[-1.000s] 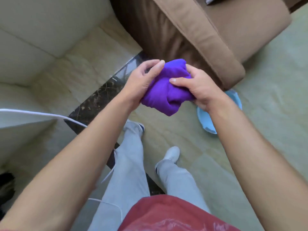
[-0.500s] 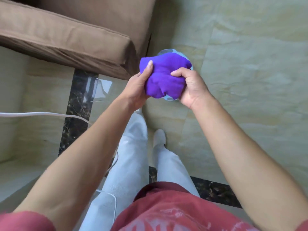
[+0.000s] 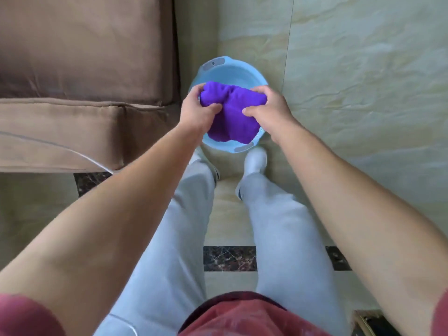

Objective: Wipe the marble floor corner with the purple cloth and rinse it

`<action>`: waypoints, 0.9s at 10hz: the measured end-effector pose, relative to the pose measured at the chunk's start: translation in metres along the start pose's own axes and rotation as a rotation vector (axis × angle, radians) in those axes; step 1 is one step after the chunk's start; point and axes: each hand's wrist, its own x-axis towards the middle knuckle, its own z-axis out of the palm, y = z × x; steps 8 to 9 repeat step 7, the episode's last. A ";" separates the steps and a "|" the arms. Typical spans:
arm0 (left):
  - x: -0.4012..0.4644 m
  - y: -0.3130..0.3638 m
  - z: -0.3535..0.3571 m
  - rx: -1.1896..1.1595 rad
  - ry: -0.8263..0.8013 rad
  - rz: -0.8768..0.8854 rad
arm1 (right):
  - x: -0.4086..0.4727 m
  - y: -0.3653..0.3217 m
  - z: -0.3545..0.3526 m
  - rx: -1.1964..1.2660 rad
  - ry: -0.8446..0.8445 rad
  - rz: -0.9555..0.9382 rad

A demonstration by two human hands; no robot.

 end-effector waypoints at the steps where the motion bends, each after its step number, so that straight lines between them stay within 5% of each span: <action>1: 0.075 -0.028 0.025 0.123 0.028 -0.042 | 0.078 0.034 0.024 -0.030 -0.028 0.142; 5: 0.275 -0.204 0.097 0.446 0.125 -0.051 | 0.304 0.181 0.094 -0.672 0.151 -0.070; 7: 0.270 -0.221 0.094 0.697 0.226 -0.041 | 0.311 0.181 0.102 -0.604 0.069 -0.058; 9: 0.270 -0.221 0.094 0.697 0.226 -0.041 | 0.311 0.181 0.102 -0.604 0.069 -0.058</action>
